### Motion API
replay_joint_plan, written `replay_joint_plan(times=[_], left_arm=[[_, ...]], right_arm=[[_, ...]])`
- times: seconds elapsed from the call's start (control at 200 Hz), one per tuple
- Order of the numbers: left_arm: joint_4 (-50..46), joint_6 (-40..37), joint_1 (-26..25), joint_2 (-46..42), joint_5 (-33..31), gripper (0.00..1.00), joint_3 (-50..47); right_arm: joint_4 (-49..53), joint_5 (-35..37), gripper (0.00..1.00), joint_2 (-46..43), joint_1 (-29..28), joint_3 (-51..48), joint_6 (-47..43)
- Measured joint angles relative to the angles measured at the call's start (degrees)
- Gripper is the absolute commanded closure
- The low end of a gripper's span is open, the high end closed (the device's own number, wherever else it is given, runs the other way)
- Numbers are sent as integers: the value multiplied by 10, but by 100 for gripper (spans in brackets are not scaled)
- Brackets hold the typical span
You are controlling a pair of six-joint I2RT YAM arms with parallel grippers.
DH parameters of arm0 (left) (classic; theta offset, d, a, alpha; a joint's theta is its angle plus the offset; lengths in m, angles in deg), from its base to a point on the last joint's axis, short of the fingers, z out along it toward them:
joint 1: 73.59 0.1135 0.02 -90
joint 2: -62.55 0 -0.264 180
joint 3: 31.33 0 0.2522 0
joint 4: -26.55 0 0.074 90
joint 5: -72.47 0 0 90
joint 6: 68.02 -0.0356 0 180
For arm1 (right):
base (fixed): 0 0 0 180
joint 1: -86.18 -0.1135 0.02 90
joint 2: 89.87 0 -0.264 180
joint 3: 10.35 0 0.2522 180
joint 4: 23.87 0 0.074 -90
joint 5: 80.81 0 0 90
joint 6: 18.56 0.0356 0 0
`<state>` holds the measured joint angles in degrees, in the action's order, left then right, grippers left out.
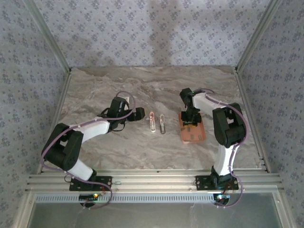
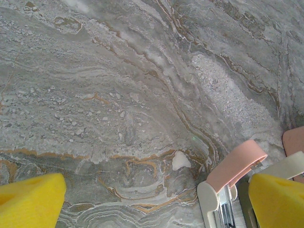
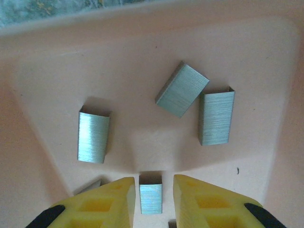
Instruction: Load the staples into the stapler
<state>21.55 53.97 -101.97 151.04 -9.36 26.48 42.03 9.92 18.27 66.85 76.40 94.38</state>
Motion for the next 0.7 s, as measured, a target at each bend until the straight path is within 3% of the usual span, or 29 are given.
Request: replay_joint_plan(times=[0.7], left_arm=[[0,0,0,0,0,1,0]], right_arm=[[-16,-16,77,6,7,-18,-1]])
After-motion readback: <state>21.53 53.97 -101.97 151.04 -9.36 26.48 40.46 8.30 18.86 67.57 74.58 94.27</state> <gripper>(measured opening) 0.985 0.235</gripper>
